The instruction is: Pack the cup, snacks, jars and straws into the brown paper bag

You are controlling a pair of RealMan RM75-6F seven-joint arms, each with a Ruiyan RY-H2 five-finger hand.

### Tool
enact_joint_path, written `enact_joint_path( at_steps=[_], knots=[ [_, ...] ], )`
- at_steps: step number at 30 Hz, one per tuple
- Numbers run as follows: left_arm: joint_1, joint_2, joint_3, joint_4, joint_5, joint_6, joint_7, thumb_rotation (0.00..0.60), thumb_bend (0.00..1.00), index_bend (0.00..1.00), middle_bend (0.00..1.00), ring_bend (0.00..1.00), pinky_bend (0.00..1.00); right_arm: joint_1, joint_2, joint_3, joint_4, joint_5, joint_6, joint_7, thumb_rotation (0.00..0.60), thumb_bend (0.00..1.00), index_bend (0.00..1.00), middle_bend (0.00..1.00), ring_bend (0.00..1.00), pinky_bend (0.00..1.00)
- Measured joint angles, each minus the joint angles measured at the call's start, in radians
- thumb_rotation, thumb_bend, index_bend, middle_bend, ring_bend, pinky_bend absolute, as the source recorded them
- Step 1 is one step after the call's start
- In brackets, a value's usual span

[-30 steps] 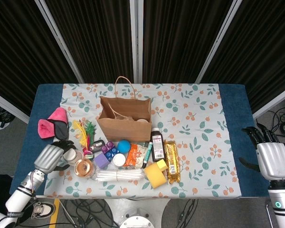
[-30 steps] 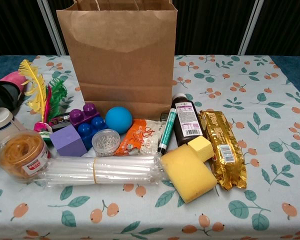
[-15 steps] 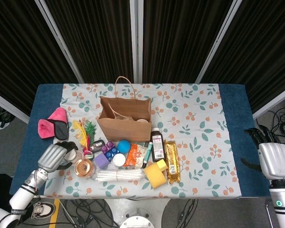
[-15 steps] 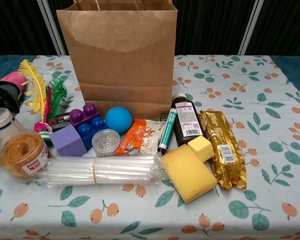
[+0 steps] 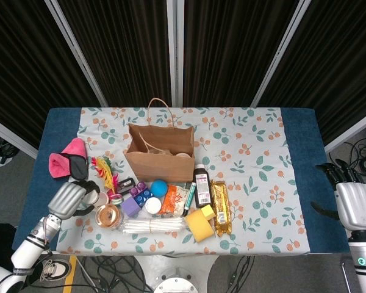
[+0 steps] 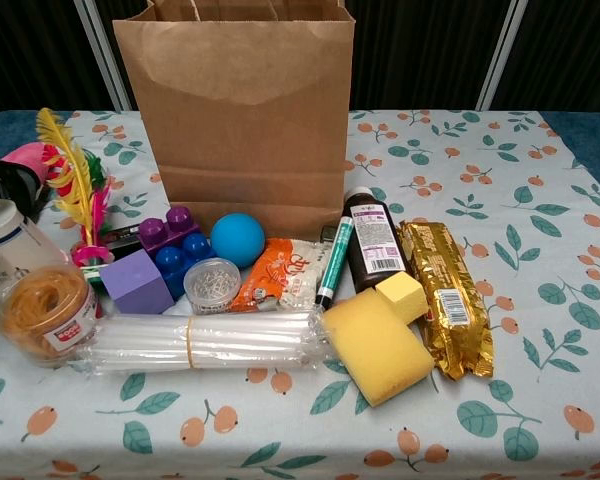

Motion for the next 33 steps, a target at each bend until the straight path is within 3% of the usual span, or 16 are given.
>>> enact_joint_path(
  at_steps=[11,16,27,33],
  knots=[
    [-0.014,0.211,-0.069,-0.191,-0.032,0.047,0.066,0.6,0.34,0.51,0.5,0.47,0.57,-0.016,0.047,0.019,-0.031,-0.025,0.03,0.083,0.6,0.0,0.24,0.23,0.1,0.2],
    [-0.026,0.304,-0.132,-0.281,-0.055,0.082,0.13,0.6,0.34,0.52,0.51,0.48,0.58,-0.029,0.056,0.017,-0.03,-0.042,0.038,0.129,0.6,0.0,0.24,0.23,0.1,0.2],
    [-0.141,0.355,-0.327,-0.339,-0.132,0.118,0.222,0.6,0.34,0.53,0.53,0.5,0.59,-0.078,0.078,0.0,0.005,-0.087,0.083,0.267,0.6,0.0,0.27,0.25,0.13,0.23],
    [-0.207,0.348,-0.376,-0.379,-0.164,0.095,0.245,0.6,0.34,0.54,0.53,0.5,0.59,-0.084,0.076,-0.001,0.025,-0.091,0.085,0.29,0.6,0.0,0.27,0.25,0.13,0.23]
  ],
)
